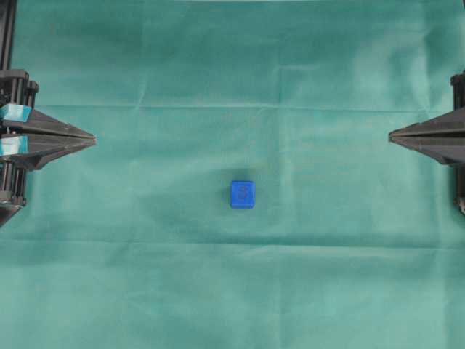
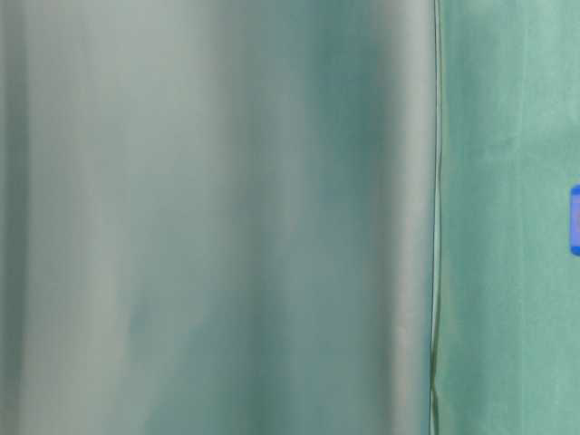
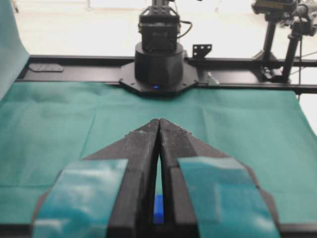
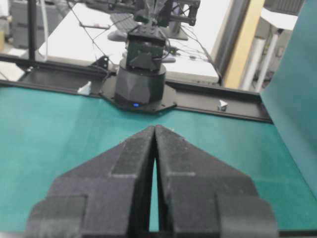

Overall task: Handover the blue block to the right arm after grasping it with the left arm, then place it in the designated position.
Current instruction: 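Open both grippers wide at their start positions, then move the open left gripper toward the blue cube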

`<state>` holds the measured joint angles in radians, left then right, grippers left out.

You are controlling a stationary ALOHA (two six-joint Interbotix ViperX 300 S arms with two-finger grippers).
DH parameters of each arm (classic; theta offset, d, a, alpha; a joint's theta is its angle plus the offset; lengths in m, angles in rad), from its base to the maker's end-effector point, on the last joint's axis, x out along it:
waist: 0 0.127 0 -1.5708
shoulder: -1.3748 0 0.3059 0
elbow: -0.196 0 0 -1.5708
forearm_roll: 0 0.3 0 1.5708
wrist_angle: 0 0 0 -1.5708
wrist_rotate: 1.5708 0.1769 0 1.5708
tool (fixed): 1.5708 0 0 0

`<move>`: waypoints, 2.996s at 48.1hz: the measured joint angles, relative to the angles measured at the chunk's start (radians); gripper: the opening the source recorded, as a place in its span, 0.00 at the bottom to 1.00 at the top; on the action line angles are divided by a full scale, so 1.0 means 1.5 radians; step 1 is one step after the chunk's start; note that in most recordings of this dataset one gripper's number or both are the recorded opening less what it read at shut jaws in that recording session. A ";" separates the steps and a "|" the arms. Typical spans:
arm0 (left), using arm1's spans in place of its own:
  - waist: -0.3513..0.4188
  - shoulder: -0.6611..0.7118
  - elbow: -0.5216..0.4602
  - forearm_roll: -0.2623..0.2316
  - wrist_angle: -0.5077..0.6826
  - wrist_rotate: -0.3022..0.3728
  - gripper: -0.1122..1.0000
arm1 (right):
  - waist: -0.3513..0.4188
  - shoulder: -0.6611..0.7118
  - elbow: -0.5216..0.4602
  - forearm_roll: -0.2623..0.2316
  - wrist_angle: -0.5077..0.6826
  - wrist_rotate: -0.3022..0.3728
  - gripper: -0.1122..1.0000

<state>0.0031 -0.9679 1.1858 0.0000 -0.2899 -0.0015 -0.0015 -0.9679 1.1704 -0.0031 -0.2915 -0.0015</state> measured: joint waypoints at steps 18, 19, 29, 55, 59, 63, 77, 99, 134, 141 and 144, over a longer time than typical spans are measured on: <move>-0.002 0.000 -0.024 0.000 0.072 0.010 0.12 | -0.001 0.009 -0.003 0.003 0.039 0.020 0.12; -0.001 0.000 -0.025 0.000 0.074 0.011 0.12 | 0.000 0.009 -0.003 0.003 0.039 0.022 0.12; -0.001 0.000 -0.029 0.000 0.084 0.011 0.13 | 0.000 0.014 -0.004 0.003 0.040 0.038 0.12; -0.002 0.000 -0.030 0.000 0.088 0.011 1.00 | -0.002 0.043 -0.022 -0.001 0.067 0.053 0.94; -0.002 0.000 -0.030 0.000 0.093 0.010 1.00 | -0.002 0.044 -0.027 -0.003 0.069 0.052 0.94; -0.002 0.000 -0.030 0.000 0.096 0.009 1.00 | -0.001 0.044 -0.028 -0.004 0.069 0.052 0.94; -0.002 0.030 -0.045 0.000 0.097 0.008 1.00 | -0.001 0.044 -0.028 -0.007 0.067 0.049 0.94; -0.002 0.189 -0.138 0.000 0.034 0.012 1.00 | -0.002 0.044 -0.028 -0.012 0.067 0.049 0.94; -0.002 0.456 -0.358 0.001 0.038 0.021 1.00 | -0.003 0.051 -0.028 -0.016 0.067 0.049 0.94; -0.002 0.457 -0.361 0.001 0.042 0.021 1.00 | -0.003 0.051 -0.028 -0.016 0.066 0.049 0.94; -0.002 0.457 -0.361 0.001 0.048 0.019 1.00 | -0.002 0.051 -0.028 -0.015 0.067 0.049 0.94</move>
<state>0.0000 -0.2823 0.6443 0.0015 -0.2178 0.0276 -0.0046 -0.8912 1.1290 -0.0261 -0.1902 0.0721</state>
